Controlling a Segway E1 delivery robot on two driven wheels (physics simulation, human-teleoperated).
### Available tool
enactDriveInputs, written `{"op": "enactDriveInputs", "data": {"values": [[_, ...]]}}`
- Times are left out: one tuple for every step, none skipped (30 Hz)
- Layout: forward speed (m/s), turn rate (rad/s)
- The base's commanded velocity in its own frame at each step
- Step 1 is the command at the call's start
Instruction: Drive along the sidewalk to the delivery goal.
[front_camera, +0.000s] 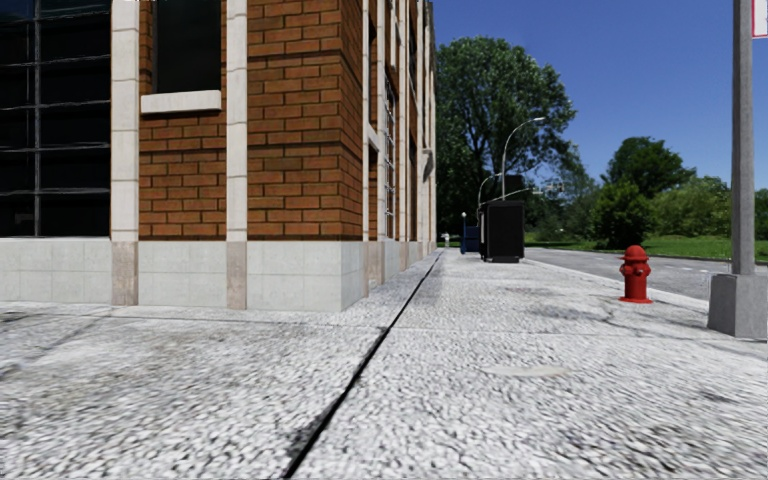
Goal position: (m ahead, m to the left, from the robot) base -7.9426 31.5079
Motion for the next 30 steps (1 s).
{"op": "enactDriveInputs", "data": {"values": [[2.00, 0.00], [2.00, 0.00], [2.00, 0.00], [2.00, 0.00], [2.00, 0.00], [2.00, 0.00], [2.00, 0.00], [2.00, 0.00], [2.00, 0.00], [2.00, 0.03], [2.00, 0.13], [2.00, 0.20], [2.00, 0.20], [2.00, 0.62], [2.00, 1.20], [2.00, 1.20], [2.00, 1.20], [2.00, 1.20], [2.00, 1.20], [2.00, 1.20], [2.00, 1.20], [1.94, 1.20], [1.78, 1.20], [1.78, 1.20], [1.72, 1.20], [1.70, 1.20], [1.70, 1.20], [1.70, 1.20], [1.70, 1.20], [1.70, 1.20]]}}
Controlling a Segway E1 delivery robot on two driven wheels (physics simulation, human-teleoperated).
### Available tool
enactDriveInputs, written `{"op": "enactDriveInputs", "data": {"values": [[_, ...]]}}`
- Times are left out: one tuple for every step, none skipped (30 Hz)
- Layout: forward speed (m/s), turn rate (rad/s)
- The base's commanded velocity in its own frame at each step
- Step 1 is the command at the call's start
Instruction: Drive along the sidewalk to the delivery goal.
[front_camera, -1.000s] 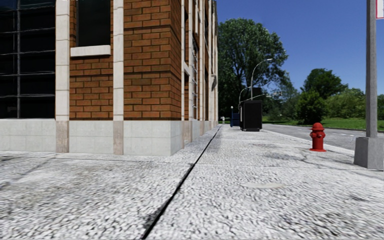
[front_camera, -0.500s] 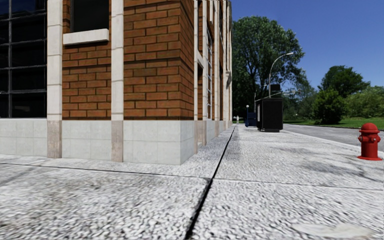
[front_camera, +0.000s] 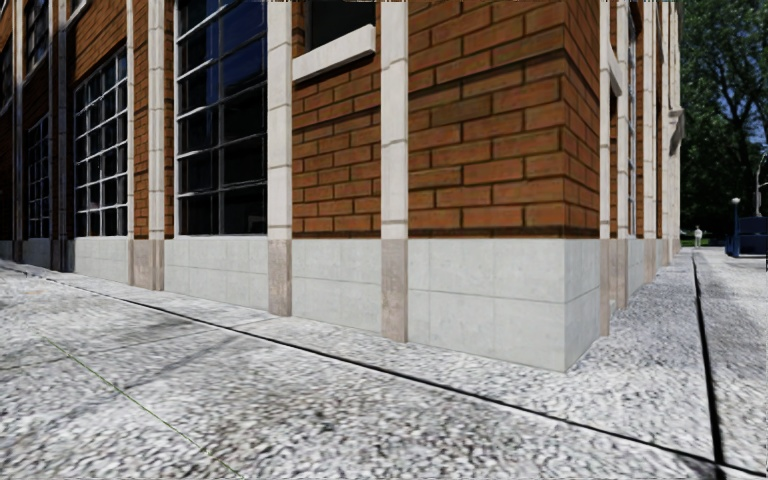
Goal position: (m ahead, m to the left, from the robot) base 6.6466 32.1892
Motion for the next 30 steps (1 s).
{"op": "enactDriveInputs", "data": {"values": [[1.70, 1.20], [1.70, 1.20], [1.70, 1.20], [1.70, 1.20], [1.70, 1.20], [1.71, 0.98], [1.72, 0.96], [1.74, 0.96], [1.75, 0.95], [1.77, 0.95], [1.78, 0.95], [1.79, 0.95], [1.79, 0.95], [1.80, 0.85], [1.80, 0.05], [1.80, 0.00], [1.80, 0.00], [1.80, 0.00], [1.80, 0.00], [1.80, 0.00], [1.80, 0.00], [1.80, 0.00], [1.80, 0.00], [1.80, 0.00], [1.80, 0.00], [1.81, 0.00], [1.81, 0.00], [1.81, 0.00], [1.81, 0.00], [1.81, 0.00]]}}
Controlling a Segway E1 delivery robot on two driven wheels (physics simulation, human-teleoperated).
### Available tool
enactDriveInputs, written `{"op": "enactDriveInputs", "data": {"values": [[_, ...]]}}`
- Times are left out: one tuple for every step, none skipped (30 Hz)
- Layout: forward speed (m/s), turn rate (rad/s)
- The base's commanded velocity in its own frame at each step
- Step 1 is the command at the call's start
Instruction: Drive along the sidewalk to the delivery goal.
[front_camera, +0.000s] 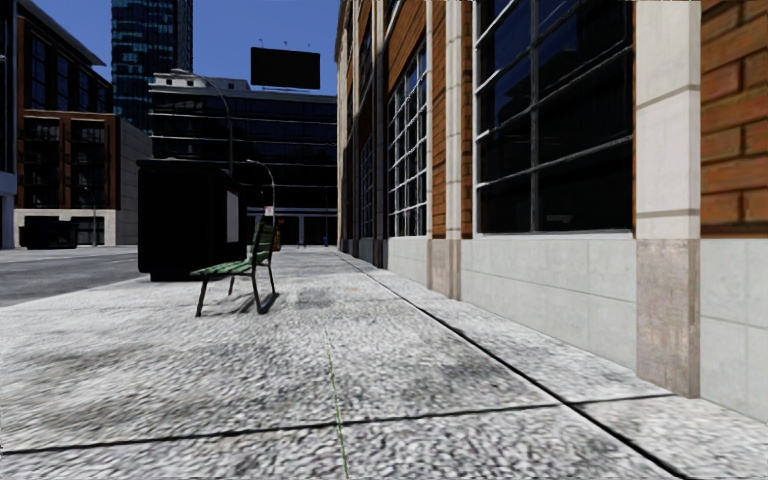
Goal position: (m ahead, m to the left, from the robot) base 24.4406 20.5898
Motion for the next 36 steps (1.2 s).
{"op": "enactDriveInputs", "data": {"values": [[1.81, 0.00], [1.81, 0.00], [1.81, 0.00], [1.81, 0.00], [1.81, 0.00], [1.81, 0.00], [1.81, 0.00], [1.81, 0.00], [1.81, 0.00], [1.81, 0.00], [1.81, 0.00], [1.81, 0.00], [1.81, 0.00], [1.81, 0.00], [1.81, 0.47], [1.81, 0.47], [1.81, 0.69], [1.81, 0.77], [1.81, 0.80], [1.81, 0.80], [1.81, 0.80], [1.81, 0.36], [1.81, 0.16], [1.81, 0.06], [1.81, 0.01], [1.81, 0.01], [1.81, 0.00], [1.81, 0.00], [1.81, 0.00], [1.81, 0.00], [1.81, 0.00], [1.81, 0.00], [1.81, 0.00], [1.81, 0.00], [1.81, 0.00], [1.81, 0.00]]}}
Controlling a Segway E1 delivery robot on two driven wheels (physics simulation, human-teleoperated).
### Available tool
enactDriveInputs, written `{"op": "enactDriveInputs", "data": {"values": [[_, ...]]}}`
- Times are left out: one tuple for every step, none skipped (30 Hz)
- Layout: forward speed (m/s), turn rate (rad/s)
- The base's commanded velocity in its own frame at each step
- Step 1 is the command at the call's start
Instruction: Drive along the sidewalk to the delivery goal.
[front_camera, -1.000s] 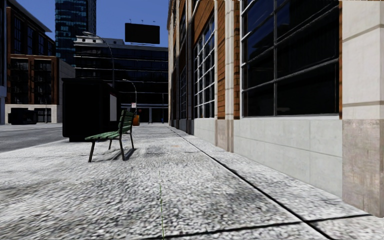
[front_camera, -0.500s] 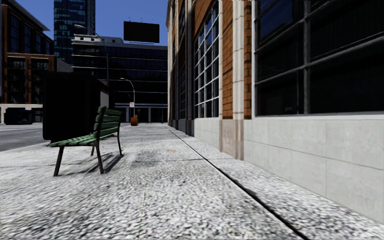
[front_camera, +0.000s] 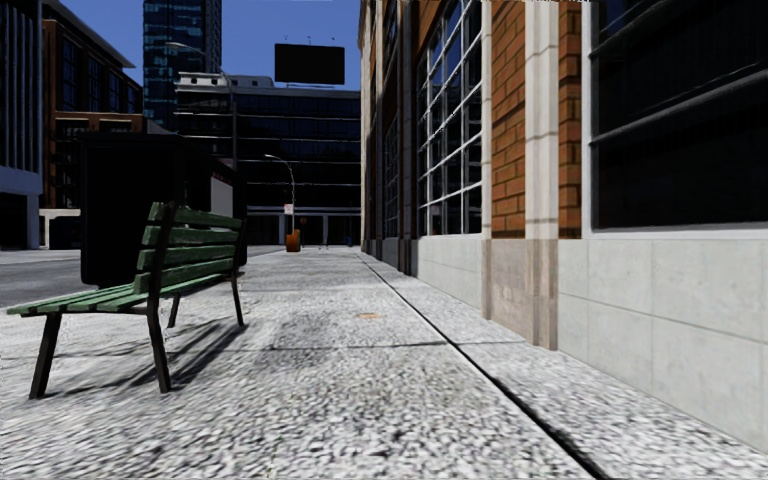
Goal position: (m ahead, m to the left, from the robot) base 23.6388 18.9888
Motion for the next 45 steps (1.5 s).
{"op": "enactDriveInputs", "data": {"values": [[1.81, 0.00], [1.81, 0.04], [1.81, 0.05], [1.81, 0.05], [1.81, 0.08], [1.81, 0.21], [1.81, 0.21], [1.81, 0.26], [1.81, 0.36], [1.81, 0.52], [1.81, 0.66], [1.81, 0.66], [1.81, 0.75], [1.81, 0.78], [1.81, 0.79], [1.81, 0.69], [1.81, 0.69], [1.81, 0.21], [1.81, 0.05], [1.81, 0.00], [1.81, 0.00], [1.81, 0.00], [1.81, 0.00], [1.81, 0.00], [1.81, 0.00], [1.81, 0.00], [1.81, 0.00], [1.81, 0.00], [1.81, 0.00], [1.81, 0.00], [1.81, 0.00], [1.81, 0.00], [1.81, 0.00], [1.81, 0.00], [1.81, 0.00], [1.81, 0.00], [1.81, 0.00], [1.81, 0.00], [1.81, 0.00], [1.81, 0.00], [1.81, 0.00], [1.81, 0.00], [1.81, 0.00], [1.81, 0.00], [1.81, 0.00]]}}
